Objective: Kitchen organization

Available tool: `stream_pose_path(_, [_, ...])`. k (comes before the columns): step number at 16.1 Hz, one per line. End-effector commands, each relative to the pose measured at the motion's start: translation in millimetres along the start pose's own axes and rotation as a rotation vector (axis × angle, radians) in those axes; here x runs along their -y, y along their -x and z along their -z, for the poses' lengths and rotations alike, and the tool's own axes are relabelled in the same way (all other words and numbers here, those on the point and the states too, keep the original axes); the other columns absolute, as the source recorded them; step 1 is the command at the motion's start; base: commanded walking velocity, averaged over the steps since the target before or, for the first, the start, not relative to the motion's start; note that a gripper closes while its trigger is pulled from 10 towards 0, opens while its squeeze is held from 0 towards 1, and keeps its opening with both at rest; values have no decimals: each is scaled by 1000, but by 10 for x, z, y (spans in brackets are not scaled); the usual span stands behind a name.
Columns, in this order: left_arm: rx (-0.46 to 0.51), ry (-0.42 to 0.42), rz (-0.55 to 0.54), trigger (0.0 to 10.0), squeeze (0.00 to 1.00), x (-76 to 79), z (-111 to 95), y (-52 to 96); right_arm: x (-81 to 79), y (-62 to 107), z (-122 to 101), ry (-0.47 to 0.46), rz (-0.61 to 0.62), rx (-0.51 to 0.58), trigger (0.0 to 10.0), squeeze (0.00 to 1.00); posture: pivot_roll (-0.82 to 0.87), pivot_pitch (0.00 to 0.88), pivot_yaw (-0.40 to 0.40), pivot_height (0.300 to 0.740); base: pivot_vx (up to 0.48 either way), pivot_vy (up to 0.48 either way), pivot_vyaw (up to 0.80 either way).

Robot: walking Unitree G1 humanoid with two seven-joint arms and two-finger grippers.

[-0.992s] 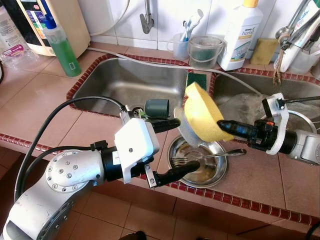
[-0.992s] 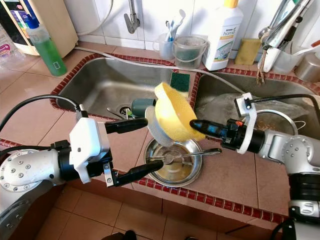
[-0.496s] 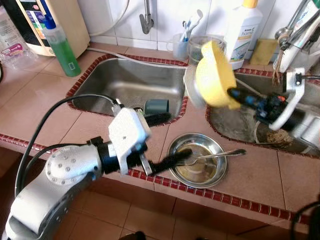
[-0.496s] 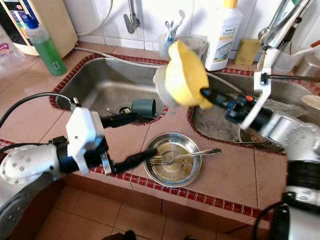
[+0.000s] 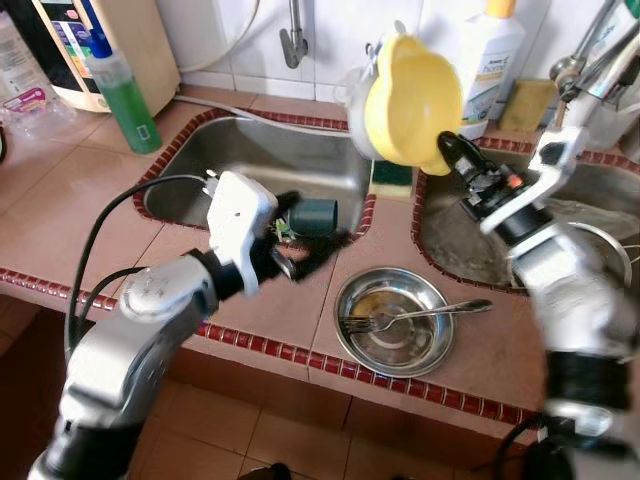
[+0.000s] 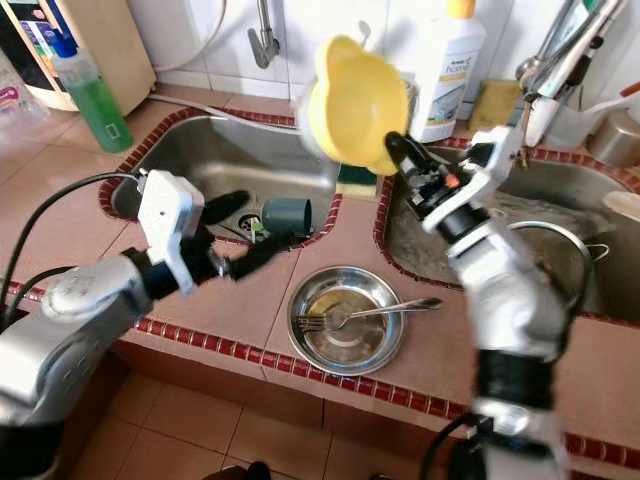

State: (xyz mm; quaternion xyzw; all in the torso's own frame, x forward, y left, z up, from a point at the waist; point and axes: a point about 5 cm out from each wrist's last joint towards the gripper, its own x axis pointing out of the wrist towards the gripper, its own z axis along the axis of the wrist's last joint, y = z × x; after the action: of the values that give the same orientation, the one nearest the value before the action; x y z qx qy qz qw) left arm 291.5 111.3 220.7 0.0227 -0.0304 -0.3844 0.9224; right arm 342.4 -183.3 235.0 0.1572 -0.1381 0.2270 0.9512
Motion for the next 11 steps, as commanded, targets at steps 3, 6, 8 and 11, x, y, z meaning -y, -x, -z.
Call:
stream_pose_path(3, [8, 7, -85, 10000, 0, -142, 17, -57, -55, 79, 16, 157, 143, 54, 10000, 0, -110, 84, 74, 740, 0, 431, 0])
stream_pose_path(6, [11, 6, -103, 10000, 0, -225, 30, -105, -154, 159, 107, 206, 173, 63, 10000, 0, -120, 88, 88, 740, 0, 464, 0])
stream_pose_path(8, [12, -19, -101, 10000, 0, -262, 23, -126, -183, 183, 172, 230, 191, 64, 10000, 0, -120, 90, 93, 740, 0, 461, 0])
stream_pose_path(11, [13, -42, -94, 10000, 0, -273, 13, -144, -196, 189, 180, 235, 202, 65, 10000, 0, -121, 89, 93, 740, 0, 0, 0])
